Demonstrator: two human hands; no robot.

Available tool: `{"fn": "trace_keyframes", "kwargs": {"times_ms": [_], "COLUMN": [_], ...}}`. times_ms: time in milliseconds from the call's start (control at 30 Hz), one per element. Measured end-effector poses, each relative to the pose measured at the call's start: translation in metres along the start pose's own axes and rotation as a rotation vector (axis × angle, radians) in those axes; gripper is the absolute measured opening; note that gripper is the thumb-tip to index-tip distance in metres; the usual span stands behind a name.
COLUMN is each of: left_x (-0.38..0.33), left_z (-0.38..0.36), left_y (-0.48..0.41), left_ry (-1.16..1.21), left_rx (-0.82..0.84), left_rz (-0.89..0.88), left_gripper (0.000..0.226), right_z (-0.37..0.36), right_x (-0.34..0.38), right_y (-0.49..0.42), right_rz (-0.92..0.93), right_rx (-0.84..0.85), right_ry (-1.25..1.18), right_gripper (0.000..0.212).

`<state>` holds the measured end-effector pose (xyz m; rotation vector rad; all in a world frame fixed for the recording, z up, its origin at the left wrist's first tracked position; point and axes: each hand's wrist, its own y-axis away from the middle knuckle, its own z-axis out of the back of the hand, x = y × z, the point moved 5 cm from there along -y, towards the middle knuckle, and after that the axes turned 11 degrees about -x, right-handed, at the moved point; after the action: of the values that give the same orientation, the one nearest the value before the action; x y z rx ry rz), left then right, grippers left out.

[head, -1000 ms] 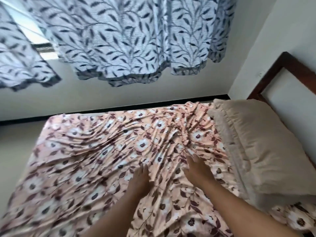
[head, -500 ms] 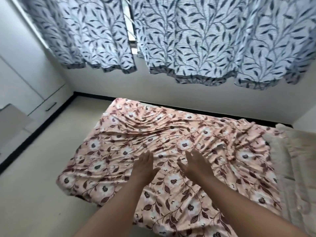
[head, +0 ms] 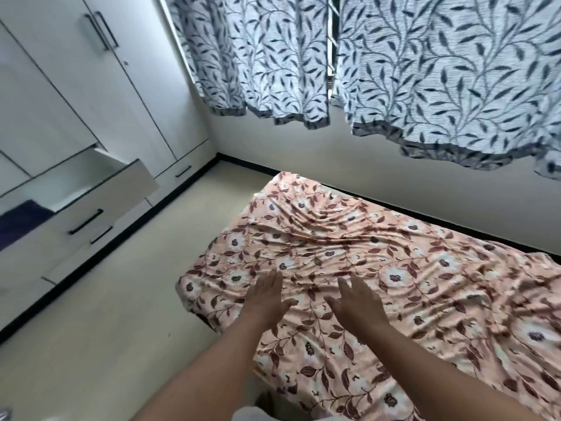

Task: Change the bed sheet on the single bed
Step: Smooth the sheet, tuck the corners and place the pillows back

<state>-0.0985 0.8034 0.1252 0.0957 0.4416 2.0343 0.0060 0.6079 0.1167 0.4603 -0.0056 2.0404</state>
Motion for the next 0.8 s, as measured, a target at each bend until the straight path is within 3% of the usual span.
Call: {"fn": "trace_keyframes", "kwargs": {"times_ms": [333, 633, 800], "left_x": [0.131, 0.228, 0.253], "left_z": [0.020, 0.046, 0.049], "left_y": [-0.093, -0.173, -0.184], "left_ry": [-0.009, -0.026, -0.038], "left_rx": [-0.027, -0.002, 0.069], "left_rz": [-0.044, -0.266, -0.270], "left_gripper": [0.080, 0.082, 0.081], "right_z": [-0.037, -0.080, -0.095], "right_x": [0.118, 0.233, 0.255], "right_y": [-0.084, -0.136, -0.137], "right_rz": [0.050, -0.169, -0.233], "right_rx": [-0.075, 0.014, 0.022], "right_ry": [0.057, 0.014, -0.004], "right_gripper": [0.081, 0.078, 0.079]}}
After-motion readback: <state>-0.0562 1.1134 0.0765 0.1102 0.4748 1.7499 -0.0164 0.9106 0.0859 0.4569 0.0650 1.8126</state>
